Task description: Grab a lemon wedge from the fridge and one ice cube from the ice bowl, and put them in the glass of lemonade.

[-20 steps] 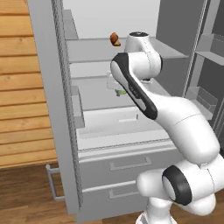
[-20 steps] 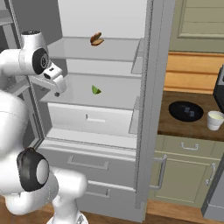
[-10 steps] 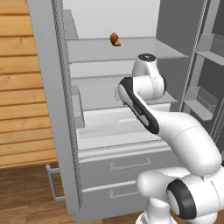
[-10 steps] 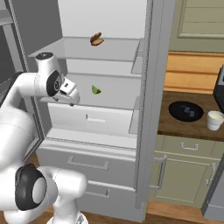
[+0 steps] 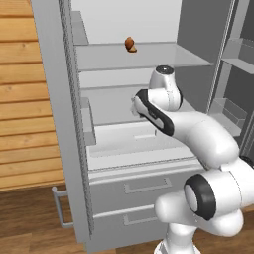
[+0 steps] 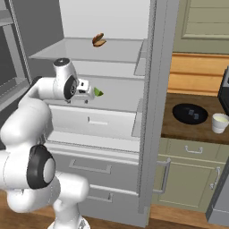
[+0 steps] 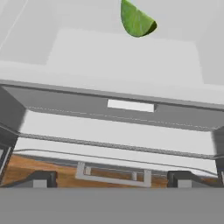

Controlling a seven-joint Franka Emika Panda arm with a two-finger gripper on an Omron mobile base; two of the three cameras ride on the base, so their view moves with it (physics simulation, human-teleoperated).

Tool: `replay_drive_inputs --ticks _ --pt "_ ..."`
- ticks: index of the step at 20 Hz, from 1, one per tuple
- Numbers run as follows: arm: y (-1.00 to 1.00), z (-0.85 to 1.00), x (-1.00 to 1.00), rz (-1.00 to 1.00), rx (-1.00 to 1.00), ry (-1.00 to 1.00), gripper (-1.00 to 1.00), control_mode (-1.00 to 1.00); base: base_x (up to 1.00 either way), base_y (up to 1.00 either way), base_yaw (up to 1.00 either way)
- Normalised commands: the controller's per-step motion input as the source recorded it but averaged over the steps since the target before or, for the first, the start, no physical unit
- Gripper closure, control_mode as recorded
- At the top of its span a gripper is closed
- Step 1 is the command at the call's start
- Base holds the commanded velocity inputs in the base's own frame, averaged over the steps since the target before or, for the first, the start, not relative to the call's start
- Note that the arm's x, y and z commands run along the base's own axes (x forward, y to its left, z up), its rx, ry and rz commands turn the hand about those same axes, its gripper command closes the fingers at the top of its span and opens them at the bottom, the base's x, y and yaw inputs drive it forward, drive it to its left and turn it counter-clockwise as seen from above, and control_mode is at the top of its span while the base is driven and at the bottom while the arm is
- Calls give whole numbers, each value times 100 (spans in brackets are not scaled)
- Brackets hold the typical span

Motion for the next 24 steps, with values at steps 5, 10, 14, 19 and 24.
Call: replay_drive_inputs --ticks 5,10,14,19,24 --pt "-47 -14 14 14 -11 -11 -100 -100 0 0 0" --pt "-36 -10 50 16 0 -15 -100 -100 0 0 0" --pt "-32 0 23 20 0 -10 -100 -100 0 0 0" --pt "-2 0 48 17 0 -1 -100 -100 0 0 0" --pt "0 5 52 10 0 0 -100 -100 0 0 0"
